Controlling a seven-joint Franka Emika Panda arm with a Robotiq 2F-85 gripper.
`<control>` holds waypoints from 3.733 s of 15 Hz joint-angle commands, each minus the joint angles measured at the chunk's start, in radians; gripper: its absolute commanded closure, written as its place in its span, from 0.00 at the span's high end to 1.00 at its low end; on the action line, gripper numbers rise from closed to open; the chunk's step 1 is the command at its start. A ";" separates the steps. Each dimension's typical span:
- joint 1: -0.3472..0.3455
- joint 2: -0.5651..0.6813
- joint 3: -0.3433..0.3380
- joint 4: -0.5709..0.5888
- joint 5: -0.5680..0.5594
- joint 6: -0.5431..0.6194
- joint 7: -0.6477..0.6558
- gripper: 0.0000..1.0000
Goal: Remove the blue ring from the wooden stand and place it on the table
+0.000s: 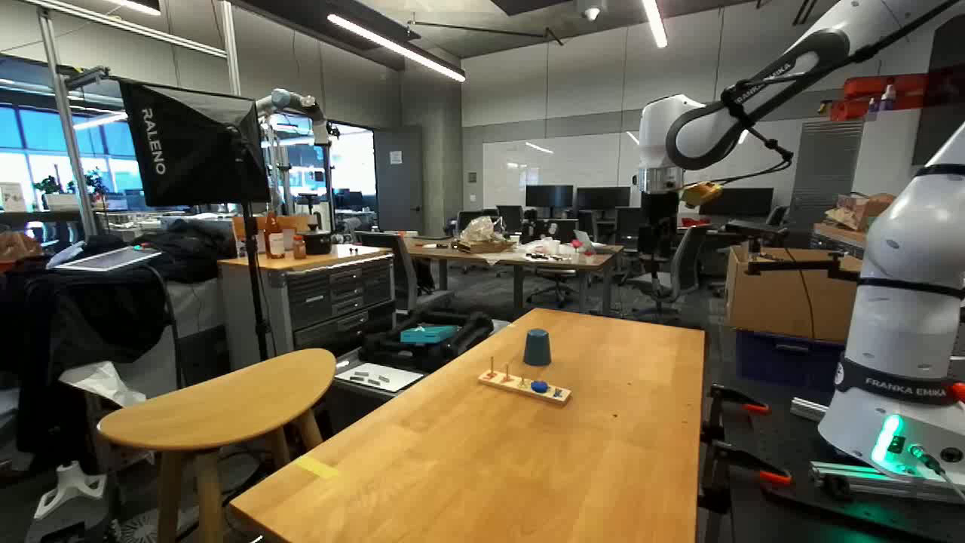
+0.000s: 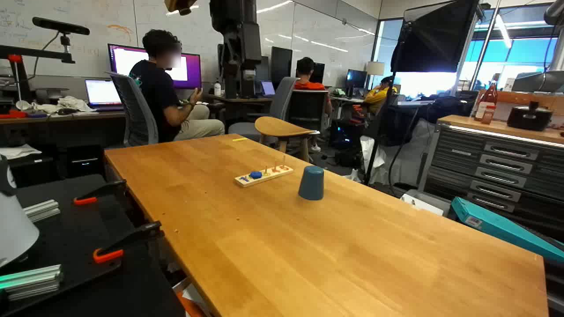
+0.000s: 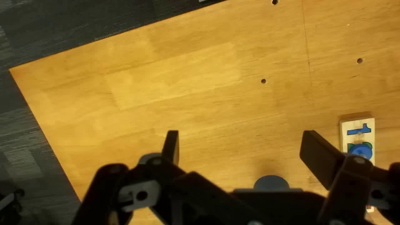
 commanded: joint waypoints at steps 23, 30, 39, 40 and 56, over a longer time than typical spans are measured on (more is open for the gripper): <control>0.311 0.823 0.111 0.383 -0.067 0.327 0.419 1.00; 0.375 1.055 0.055 0.658 0.069 0.278 0.349 1.00; 0.361 1.141 0.050 0.790 0.162 0.169 0.283 1.00; 0.360 1.146 0.050 0.800 0.166 0.157 0.276 1.00; 0.359 1.107 0.049 0.693 0.161 0.172 0.242 0.74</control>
